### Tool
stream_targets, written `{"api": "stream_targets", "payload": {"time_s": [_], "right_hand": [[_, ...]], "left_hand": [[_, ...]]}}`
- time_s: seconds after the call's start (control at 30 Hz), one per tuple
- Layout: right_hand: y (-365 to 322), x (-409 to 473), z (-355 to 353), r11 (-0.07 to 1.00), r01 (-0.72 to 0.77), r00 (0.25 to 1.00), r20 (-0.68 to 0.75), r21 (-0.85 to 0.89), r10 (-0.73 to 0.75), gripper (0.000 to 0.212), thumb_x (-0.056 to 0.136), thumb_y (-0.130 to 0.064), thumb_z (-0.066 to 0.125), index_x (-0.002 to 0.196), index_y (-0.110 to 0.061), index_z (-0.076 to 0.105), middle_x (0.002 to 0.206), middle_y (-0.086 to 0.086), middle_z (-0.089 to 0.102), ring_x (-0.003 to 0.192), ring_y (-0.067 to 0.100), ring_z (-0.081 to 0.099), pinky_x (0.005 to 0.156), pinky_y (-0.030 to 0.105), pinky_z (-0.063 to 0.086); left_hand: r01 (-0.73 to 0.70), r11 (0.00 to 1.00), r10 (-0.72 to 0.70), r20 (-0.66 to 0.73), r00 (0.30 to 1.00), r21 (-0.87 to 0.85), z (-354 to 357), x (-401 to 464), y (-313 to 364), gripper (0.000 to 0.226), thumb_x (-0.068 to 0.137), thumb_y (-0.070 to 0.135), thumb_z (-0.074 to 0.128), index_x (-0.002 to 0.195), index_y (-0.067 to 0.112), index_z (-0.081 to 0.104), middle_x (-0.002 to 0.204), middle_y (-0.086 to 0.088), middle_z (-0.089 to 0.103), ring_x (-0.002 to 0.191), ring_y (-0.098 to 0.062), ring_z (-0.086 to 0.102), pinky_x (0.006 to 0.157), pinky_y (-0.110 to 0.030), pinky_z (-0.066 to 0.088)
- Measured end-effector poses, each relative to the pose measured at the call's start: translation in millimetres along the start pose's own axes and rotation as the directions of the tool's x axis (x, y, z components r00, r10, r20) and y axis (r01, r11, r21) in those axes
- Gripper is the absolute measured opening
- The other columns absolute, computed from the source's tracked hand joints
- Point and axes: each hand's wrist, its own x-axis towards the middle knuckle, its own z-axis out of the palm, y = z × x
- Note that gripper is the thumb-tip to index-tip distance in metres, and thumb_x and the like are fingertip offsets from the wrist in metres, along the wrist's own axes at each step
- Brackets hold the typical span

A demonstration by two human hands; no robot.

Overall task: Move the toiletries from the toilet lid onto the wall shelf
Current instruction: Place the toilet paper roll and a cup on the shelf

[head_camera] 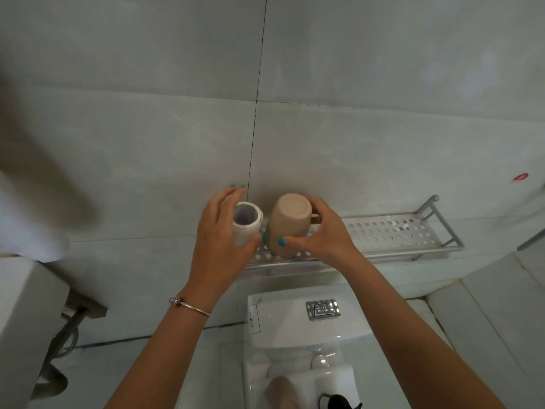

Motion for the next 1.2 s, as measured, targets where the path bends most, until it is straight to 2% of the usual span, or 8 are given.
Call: {"api": "stream_targets", "payload": {"time_s": [0.3, 0.43, 0.57, 0.7, 0.8, 0.93, 1.07, 1.2], "right_hand": [[-11, -21, -32, 0.954, 0.094, 0.985, -0.166, 0.284, -0.047, 0.082, 0.054, -0.019, 0.093, 0.119, -0.029, 0.044, 0.117, -0.009, 0.053, 0.105, 0.009, 0.056, 0.076, 0.022, 0.053], [-20, -29, -44, 0.883, 0.145, 0.985, -0.146, 0.446, -0.087, 0.085, 0.048, -0.029, 0.089, 0.120, -0.031, 0.043, 0.120, 0.000, 0.053, 0.103, 0.015, 0.060, 0.071, 0.026, 0.054], [-19, -32, -44, 0.805, 0.140, 0.990, -0.091, 0.576, -0.107, 0.080, 0.051, -0.023, 0.086, 0.119, -0.033, 0.046, 0.122, -0.001, 0.051, 0.109, 0.022, 0.057, 0.071, 0.031, 0.056], [-12, -31, -38, 0.754, 0.087, 0.995, -0.022, 0.650, -0.097, 0.082, 0.049, -0.026, 0.092, 0.116, -0.037, 0.046, 0.125, 0.006, 0.048, 0.113, 0.030, 0.054, 0.074, 0.038, 0.057], [-9, -30, -34, 0.710, 0.042, 0.996, 0.028, 0.703, -0.086, 0.086, 0.044, -0.038, 0.096, 0.116, -0.036, 0.047, 0.125, 0.008, 0.048, 0.113, 0.031, 0.054, 0.081, 0.046, 0.056], [-4, -28, -32, 0.721, 0.045, 0.997, 0.018, 0.691, -0.079, 0.084, 0.042, -0.042, 0.095, 0.113, -0.037, 0.050, 0.121, 0.006, 0.052, 0.106, 0.024, 0.059, 0.078, 0.041, 0.057], [2, -28, -33, 0.831, 0.045, 0.995, 0.051, 0.555, -0.088, 0.080, 0.048, -0.035, 0.091, 0.115, -0.031, 0.048, 0.119, 0.004, 0.054, 0.101, 0.021, 0.061, 0.072, 0.033, 0.057], [4, -27, -37, 0.942, 0.143, 0.980, 0.088, 0.305, -0.178, 0.081, 0.057, -0.036, 0.088, 0.126, -0.026, 0.048, 0.124, -0.007, 0.059, 0.117, 0.019, 0.057, 0.098, 0.036, 0.050]], "left_hand": [[-0.070, 0.981, 0.094, 0.129, 0.987, -0.180, -2, 10, 24, 0.081, 0.075, 0.032, 0.077, 0.142, 0.028, 0.033, 0.142, 0.007, 0.038, 0.131, -0.002, 0.033, 0.100, -0.004, 0.028], [-0.032, 0.970, 0.088, 0.228, 0.970, -0.239, -1, 17, 38, 0.083, 0.072, 0.046, 0.070, 0.142, 0.034, 0.026, 0.138, 0.016, 0.034, 0.128, 0.003, 0.030, 0.105, -0.012, 0.027], [0.064, 0.958, 0.032, 0.328, 0.944, -0.280, 0, 26, 40, 0.085, 0.074, 0.038, 0.076, 0.144, 0.031, 0.028, 0.141, 0.014, 0.039, 0.128, 0.003, 0.034, 0.106, -0.024, 0.034], [0.086, 0.929, 0.042, 0.334, 0.942, -0.360, -3, 29, 44, 0.076, 0.074, 0.035, 0.077, 0.138, 0.033, 0.036, 0.134, 0.021, 0.045, 0.123, 0.013, 0.038, 0.099, -0.011, 0.037], [0.096, 0.912, 0.035, 0.309, 0.950, -0.398, 0, 29, 47, 0.078, 0.069, 0.049, 0.076, 0.134, 0.038, 0.035, 0.138, 0.019, 0.038, 0.129, 0.011, 0.032, 0.099, -0.003, 0.030], [0.202, 0.865, -0.025, 0.362, 0.932, -0.459, 0, 31, 46, 0.091, 0.063, 0.047, 0.083, 0.137, 0.034, 0.033, 0.139, 0.018, 0.040, 0.127, 0.007, 0.037, 0.097, -0.007, 0.036], [0.190, 0.858, -0.005, 0.362, 0.932, -0.478, 1, 30, 45, 0.091, 0.061, 0.035, 0.086, 0.138, 0.025, 0.039, 0.134, 0.011, 0.050, 0.123, -0.002, 0.049, 0.098, -0.021, 0.045], [0.120, 0.910, 0.025, 0.341, 0.940, -0.397, -4, 33, 46, 0.093, 0.055, 0.040, 0.086, 0.135, 0.028, 0.042, 0.130, 0.011, 0.053, 0.119, -0.005, 0.052, 0.097, -0.031, 0.049]]}}
